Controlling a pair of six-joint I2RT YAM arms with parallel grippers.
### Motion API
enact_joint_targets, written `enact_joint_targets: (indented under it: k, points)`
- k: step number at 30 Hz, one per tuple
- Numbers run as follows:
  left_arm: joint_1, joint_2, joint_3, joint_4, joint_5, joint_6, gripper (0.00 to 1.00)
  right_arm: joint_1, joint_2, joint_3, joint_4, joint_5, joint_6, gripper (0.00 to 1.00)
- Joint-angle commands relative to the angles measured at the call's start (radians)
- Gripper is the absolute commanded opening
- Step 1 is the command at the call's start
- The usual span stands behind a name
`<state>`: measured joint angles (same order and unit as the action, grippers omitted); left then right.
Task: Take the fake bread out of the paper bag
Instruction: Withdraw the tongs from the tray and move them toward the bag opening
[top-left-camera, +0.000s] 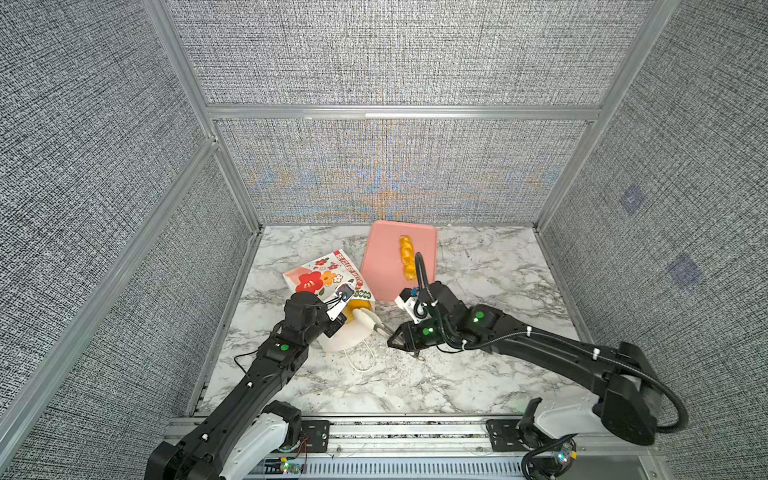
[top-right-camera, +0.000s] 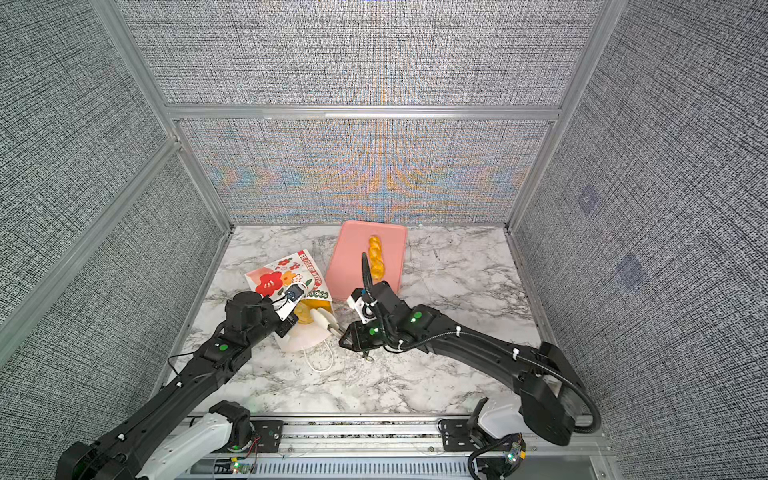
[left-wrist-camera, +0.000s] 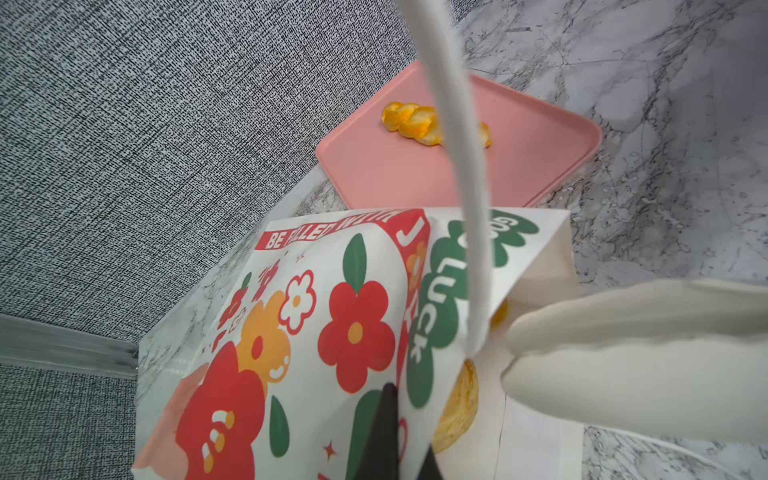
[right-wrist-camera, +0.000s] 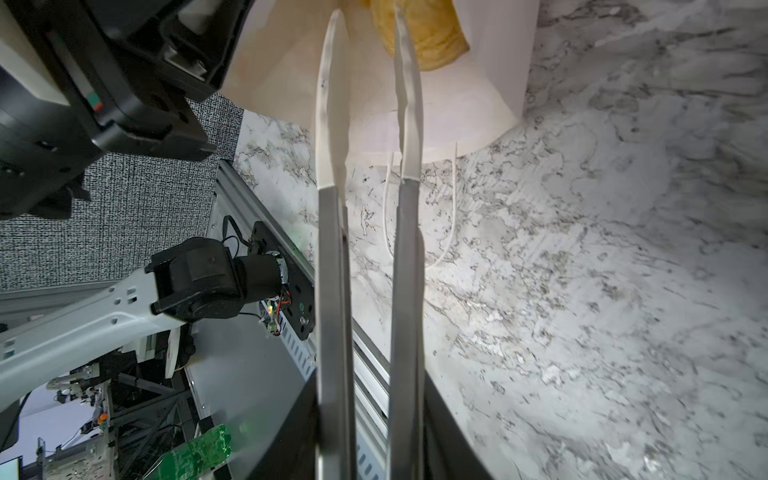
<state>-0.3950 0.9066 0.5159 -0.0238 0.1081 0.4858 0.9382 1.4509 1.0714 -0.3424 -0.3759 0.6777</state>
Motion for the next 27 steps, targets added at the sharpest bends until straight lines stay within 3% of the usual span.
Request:
enact_joint_targets:
  k: [1,11,19,27]
  points:
    - [0.002,0.003,-0.004,0.002,0.007,-0.006,0.0,0.056,0.072,0.092,-0.023,0.136,-0.11,0.34]
    - [0.001,0.006,0.009,0.011,-0.052,-0.049,0.0,0.191,0.115,0.182,-0.181,0.474,-0.339,0.37]
    - [0.001,0.021,0.009,0.023,-0.078,-0.07,0.0,0.311,0.12,0.139,-0.138,0.751,-0.459,0.37]
    - [0.002,0.031,0.013,0.038,-0.076,-0.07,0.0,0.323,0.074,0.003,-0.007,0.867,-0.593,0.37]
